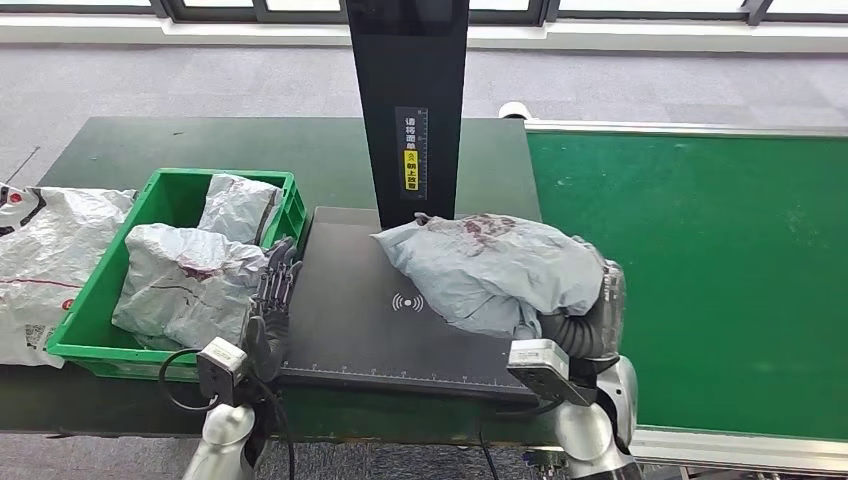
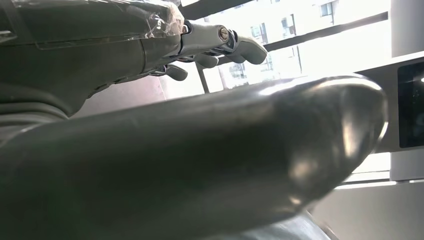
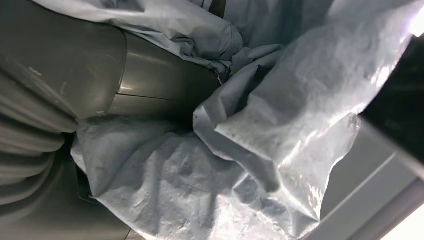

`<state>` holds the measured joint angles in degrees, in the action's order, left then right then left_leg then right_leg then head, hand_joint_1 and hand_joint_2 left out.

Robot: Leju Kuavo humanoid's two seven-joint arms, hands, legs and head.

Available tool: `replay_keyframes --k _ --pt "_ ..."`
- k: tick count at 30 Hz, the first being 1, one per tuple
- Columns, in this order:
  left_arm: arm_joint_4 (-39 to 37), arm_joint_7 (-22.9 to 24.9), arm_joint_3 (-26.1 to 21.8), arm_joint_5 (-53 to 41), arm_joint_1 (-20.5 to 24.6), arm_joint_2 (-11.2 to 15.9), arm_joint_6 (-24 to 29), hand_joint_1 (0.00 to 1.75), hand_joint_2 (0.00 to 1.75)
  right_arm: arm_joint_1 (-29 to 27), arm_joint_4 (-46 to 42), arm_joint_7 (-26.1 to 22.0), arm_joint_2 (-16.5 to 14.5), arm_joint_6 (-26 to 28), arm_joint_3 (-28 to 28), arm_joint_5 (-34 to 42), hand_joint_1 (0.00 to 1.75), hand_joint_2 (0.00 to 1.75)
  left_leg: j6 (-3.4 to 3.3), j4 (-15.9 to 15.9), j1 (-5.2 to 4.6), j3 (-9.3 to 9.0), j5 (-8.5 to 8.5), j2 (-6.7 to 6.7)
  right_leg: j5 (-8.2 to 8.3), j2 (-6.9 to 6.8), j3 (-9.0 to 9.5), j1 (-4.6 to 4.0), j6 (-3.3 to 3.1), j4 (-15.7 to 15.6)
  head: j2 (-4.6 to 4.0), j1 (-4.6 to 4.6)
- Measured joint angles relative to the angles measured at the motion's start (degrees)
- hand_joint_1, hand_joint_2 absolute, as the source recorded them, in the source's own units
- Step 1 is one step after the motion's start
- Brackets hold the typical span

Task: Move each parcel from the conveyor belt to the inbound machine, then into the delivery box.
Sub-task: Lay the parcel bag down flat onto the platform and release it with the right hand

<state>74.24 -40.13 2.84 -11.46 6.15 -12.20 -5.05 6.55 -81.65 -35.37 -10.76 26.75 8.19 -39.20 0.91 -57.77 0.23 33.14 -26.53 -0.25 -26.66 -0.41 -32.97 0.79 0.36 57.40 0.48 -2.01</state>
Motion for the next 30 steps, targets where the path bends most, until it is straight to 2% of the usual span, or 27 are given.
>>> replay_keyframes --k 6,9,10,11,13,14,15,18,25,27,30 --pt "-1.04 0.00 0.00 -0.07 1.37 -1.03 -1.66 0.00 0.00 12.02 21.21 0.58 -1.91 0.50 1.21 0.46 1.75 1.75 0.04 0.00 0.01 0.01 0.14 -0.02 0.13 -0.01 -0.02 -0.01 -0.02 0.02 0.00 0.01" --pt "-2.23 0.22 -0.01 0.98 2.20 -1.93 -2.13 0.00 0.00 18.50 33.70 3.73 -3.29 -0.72 1.38 -2.17 1.75 1.75 0.06 0.00 0.01 0.00 0.18 -0.01 0.18 0.04 -0.04 -0.02 -0.01 0.03 0.00 0.01" --pt "-2.53 0.46 -0.02 1.57 2.28 -2.25 -2.27 0.00 0.00 20.28 37.53 5.10 -3.83 -1.54 1.56 -3.19 1.58 1.75 0.06 0.00 0.01 0.00 0.19 -0.01 0.18 0.03 -0.05 -0.02 -0.01 0.04 0.00 0.01" --pt "-2.79 0.74 -0.03 2.16 2.31 -2.52 -2.37 0.00 0.00 21.76 41.05 6.29 -4.35 -2.36 1.78 -4.02 1.24 1.75 0.05 0.00 0.01 0.00 0.19 -0.02 0.18 0.02 -0.05 -0.03 -0.01 0.04 0.00 0.00" --pt "-3.22 1.17 -0.06 2.90 2.33 -2.91 -2.45 0.00 0.00 23.82 46.52 7.79 -5.30 -3.51 2.12 -4.97 0.37 1.75 0.05 0.00 0.01 0.00 0.19 -0.03 0.18 0.00 -0.06 -0.03 -0.02 0.04 0.00 0.00" --pt "-3.41 1.35 -0.08 3.17 2.36 -3.04 -2.49 0.00 0.00 24.50 48.56 8.31 -5.68 -3.92 2.22 -5.29 0.10 1.75 0.05 0.00 0.01 0.01 0.19 -0.04 0.17 0.00 -0.06 -0.03 -0.02 0.04 0.00 0.00" --pt "-3.59 1.61 -0.10 3.47 2.41 -3.14 -2.54 0.00 0.00 25.06 50.26 8.88 -5.99 -4.36 2.34 -5.58 0.00 1.75 0.05 0.00 0.02 0.02 0.19 -0.03 0.17 0.00 -0.07 -0.03 -0.03 0.04 0.00 0.00" --pt "-4.11 2.88 -0.23 4.33 2.78 -3.40 -2.44 0.00 0.00 26.14 54.23 10.32 -6.67 -5.96 2.67 -6.46 0.00 1.75 0.05 0.00 0.02 0.03 0.19 -0.02 0.16 0.01 -0.09 -0.03 -0.03 0.03 0.00 0.00" --pt "-4.39 4.03 -1.02 4.68 3.34 -3.99 -1.38 0.00 0.00 26.30 57.69 9.62 -7.72 -8.00 2.76 -6.14 0.00 1.75 0.05 0.00 0.01 0.03 0.20 -0.01 0.19 0.02 -0.08 -0.02 -0.01 0.02 0.00 0.00" --pt "-4.37 4.11 -1.26 4.48 3.35 -4.10 -0.81 0.00 0.00 26.29 58.10 8.66 -7.83 -8.92 2.76 -5.39 0.00 1.75 0.05 0.00 0.01 0.02 0.20 -0.01 0.20 0.03 -0.08 -0.02 -0.02 0.02 0.00 0.00" --pt "-4.09 4.35 -1.43 3.35 3.31 -4.29 1.17 0.00 0.00 25.97 58.23 4.24 -7.98 -12.73 2.76 -2.94 0.00 1.75 0.05 0.00 0.01 0.02 0.20 -0.01 0.21 0.04 -0.08 -0.03 -0.02 0.02 0.00 0.00"
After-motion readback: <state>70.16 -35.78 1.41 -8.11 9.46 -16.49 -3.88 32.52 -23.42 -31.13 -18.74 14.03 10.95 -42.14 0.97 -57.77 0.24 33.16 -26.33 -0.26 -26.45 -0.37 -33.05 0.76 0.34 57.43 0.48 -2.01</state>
